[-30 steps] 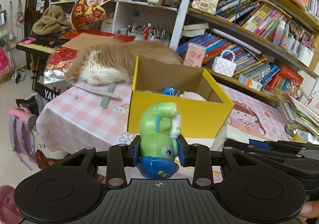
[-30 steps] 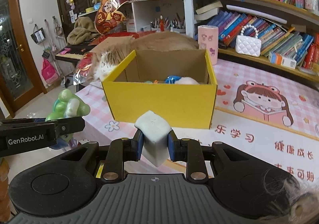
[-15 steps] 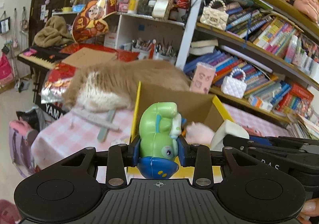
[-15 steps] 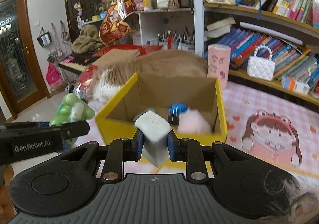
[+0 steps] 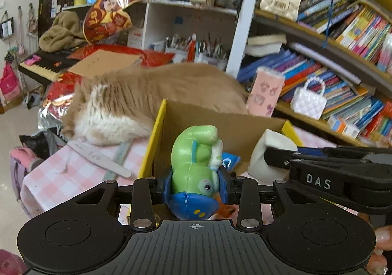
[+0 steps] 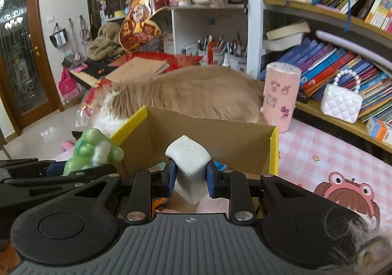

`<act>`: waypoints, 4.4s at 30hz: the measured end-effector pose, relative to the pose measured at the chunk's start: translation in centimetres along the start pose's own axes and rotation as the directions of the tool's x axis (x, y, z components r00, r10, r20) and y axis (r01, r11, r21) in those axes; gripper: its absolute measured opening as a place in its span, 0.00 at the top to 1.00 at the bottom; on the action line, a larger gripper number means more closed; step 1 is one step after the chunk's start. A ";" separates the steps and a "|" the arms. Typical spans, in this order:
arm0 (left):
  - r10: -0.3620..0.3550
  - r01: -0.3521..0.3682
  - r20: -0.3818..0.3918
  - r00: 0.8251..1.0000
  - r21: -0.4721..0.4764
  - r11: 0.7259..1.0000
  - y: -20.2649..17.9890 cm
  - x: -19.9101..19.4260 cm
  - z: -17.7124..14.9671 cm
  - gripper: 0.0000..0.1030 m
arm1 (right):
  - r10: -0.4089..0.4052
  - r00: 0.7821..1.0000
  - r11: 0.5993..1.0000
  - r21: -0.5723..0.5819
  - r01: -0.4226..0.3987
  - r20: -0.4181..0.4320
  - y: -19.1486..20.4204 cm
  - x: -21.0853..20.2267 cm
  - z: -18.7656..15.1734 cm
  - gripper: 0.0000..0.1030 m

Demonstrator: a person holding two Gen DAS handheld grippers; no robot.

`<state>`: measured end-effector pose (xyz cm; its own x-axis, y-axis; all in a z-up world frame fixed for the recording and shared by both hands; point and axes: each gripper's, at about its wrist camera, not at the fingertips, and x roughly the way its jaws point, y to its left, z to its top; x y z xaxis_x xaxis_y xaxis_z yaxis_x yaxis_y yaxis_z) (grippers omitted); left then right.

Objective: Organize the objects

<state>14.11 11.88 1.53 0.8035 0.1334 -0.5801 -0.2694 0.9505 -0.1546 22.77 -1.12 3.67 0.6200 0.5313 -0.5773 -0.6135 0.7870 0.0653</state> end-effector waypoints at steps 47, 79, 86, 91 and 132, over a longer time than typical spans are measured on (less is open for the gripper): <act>-0.019 0.016 0.031 0.999 0.092 0.996 0.4 -7.4 -3.9 0.21 | -0.264 0.964 0.932 0.264 0.250 0.019 0.8 -8.9 -7.2 0.59; -0.162 0.200 -0.131 0.978 0.368 0.908 -9.6 -10.8 -12.9 0.08 | -0.621 0.755 0.650 0.401 0.645 -0.209 0.9 -21.0 -20.9 0.18; -0.121 0.151 -0.100 0.988 0.389 0.909 -10.4 -11.2 -13.2 0.06 | -0.636 0.744 0.651 0.376 0.659 -0.203 0.8 -21.6 -21.1 0.03; -0.110 0.139 -0.097 0.989 0.389 0.911 -10.3 -11.6 -13.5 0.06 | -0.632 0.751 0.656 0.385 0.650 -0.191 1.0 -21.7 -21.2 0.00; -0.081 0.093 -0.052 0.995 0.330 0.939 -9.1 -13.3 -13.7 0.00 | -0.652 0.736 0.658 0.346 0.669 -0.181 2.9 -22.3 -21.2 0.00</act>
<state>-1.41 -2.39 -0.25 0.7940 0.0415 -0.6065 -0.0029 0.9979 0.0646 -3.21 -17.33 -0.50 0.7679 -0.1793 -0.6150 0.1799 0.9817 -0.0616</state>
